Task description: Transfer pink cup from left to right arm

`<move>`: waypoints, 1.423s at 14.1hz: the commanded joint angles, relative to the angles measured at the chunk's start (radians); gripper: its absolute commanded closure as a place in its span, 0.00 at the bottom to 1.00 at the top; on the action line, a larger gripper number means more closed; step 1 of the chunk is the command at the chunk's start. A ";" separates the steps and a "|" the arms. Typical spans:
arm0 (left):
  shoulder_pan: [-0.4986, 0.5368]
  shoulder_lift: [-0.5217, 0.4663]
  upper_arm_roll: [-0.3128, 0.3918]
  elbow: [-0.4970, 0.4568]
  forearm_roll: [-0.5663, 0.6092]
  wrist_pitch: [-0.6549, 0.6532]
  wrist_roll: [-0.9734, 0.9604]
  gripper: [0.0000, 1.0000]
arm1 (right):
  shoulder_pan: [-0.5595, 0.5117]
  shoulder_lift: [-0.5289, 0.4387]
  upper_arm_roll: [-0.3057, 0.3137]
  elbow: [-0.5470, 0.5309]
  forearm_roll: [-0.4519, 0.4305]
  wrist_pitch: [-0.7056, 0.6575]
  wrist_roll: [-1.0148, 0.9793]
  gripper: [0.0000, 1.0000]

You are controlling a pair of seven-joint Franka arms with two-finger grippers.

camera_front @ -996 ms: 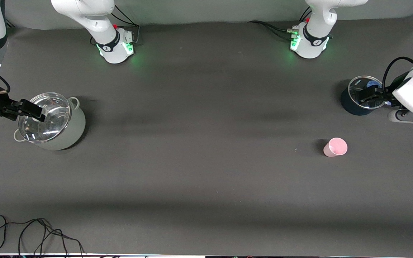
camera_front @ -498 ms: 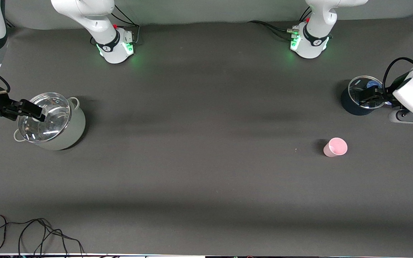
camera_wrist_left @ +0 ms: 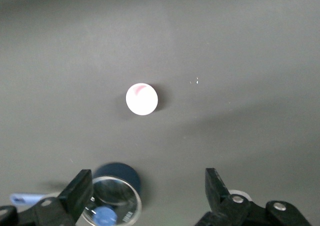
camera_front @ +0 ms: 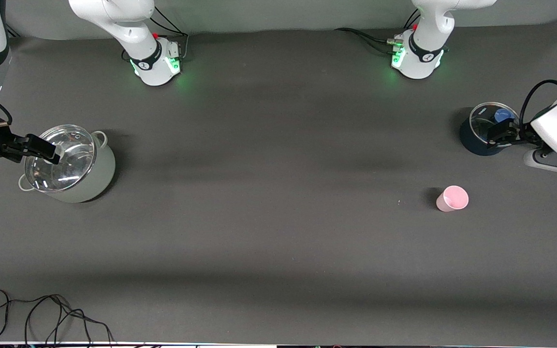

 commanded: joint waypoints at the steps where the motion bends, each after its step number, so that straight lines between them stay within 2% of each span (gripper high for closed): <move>1: 0.065 0.086 0.002 0.104 -0.040 0.012 0.217 0.00 | 0.006 -0.009 -0.004 -0.012 -0.008 0.013 0.006 0.00; 4: 0.171 0.137 0.002 0.109 -0.178 0.065 0.492 0.00 | 0.008 -0.009 -0.004 -0.013 -0.008 0.011 0.006 0.00; 10: 0.332 0.269 0.002 0.105 -0.423 0.089 0.905 0.00 | 0.011 -0.015 0.000 -0.022 -0.007 0.007 0.009 0.00; 16: 0.432 0.414 0.002 0.098 -0.520 0.089 1.209 0.00 | 0.017 -0.015 0.000 -0.022 -0.007 0.007 0.009 0.00; 20: 0.478 0.490 0.002 0.043 -0.589 0.102 1.452 0.00 | 0.017 -0.017 0.000 -0.022 -0.007 0.005 0.009 0.00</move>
